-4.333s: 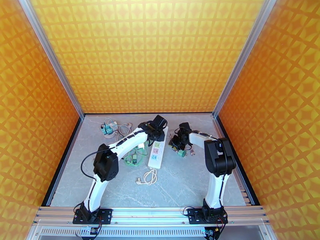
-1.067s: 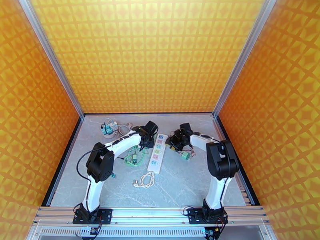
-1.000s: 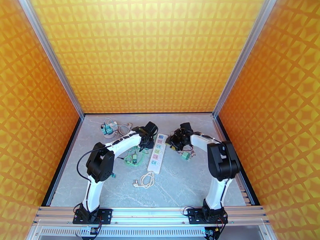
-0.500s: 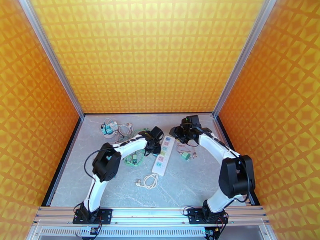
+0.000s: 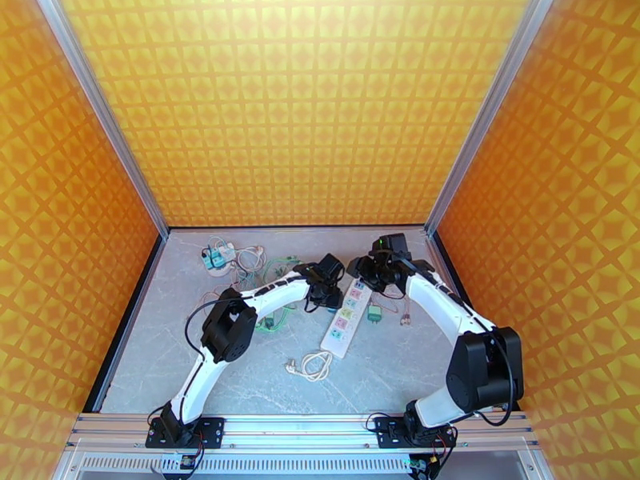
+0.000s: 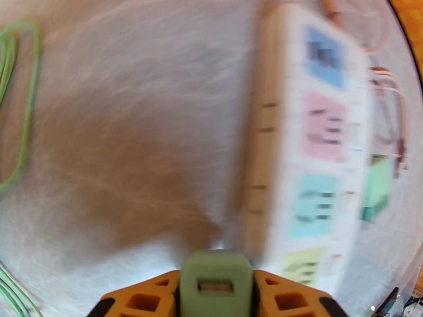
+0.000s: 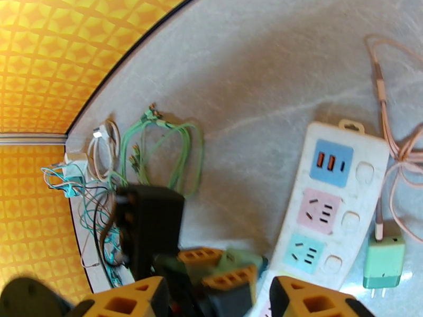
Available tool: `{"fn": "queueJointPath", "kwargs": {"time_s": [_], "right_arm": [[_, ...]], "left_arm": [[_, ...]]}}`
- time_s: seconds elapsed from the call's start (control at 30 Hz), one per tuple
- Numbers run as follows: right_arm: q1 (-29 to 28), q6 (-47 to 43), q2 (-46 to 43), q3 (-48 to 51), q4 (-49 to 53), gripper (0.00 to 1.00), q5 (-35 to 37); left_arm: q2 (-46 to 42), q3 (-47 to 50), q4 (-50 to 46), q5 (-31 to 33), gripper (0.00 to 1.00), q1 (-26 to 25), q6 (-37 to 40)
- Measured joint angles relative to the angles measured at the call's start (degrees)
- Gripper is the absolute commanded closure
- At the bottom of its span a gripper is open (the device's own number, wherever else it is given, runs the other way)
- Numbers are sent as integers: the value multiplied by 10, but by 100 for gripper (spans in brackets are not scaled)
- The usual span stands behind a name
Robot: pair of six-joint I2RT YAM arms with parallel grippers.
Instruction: Pull the plug off the socket
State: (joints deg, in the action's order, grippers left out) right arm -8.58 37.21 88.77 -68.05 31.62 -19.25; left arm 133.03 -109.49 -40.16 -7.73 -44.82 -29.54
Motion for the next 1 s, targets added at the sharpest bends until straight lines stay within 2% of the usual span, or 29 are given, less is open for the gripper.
{"fn": "queueJointPath", "kwargs": {"time_s": [0.1, 0.33, 0.57, 0.77, 1.0], "right_arm": [[0, 0, -1, 5, 1, 43, 0], [-2, 0, -15, 16, -2, 39, 0], [-45, 3, -20, 29, -10, 35, 7], [-103, 15, -7, 29, -28, 34, 21], [-178, 31, 57, 4, -40, 33, 44]], "left_arm": [[0, 11, -1, 0, 45, 14, 4], [-27, 43, 3, 0, 1, 29, 8], [-148, 120, 12, 0, 1, 58, 9], [-256, 176, 22, 0, 1, 113, 13], [-338, 272, 36, 0, 1, 194, 19]]}}
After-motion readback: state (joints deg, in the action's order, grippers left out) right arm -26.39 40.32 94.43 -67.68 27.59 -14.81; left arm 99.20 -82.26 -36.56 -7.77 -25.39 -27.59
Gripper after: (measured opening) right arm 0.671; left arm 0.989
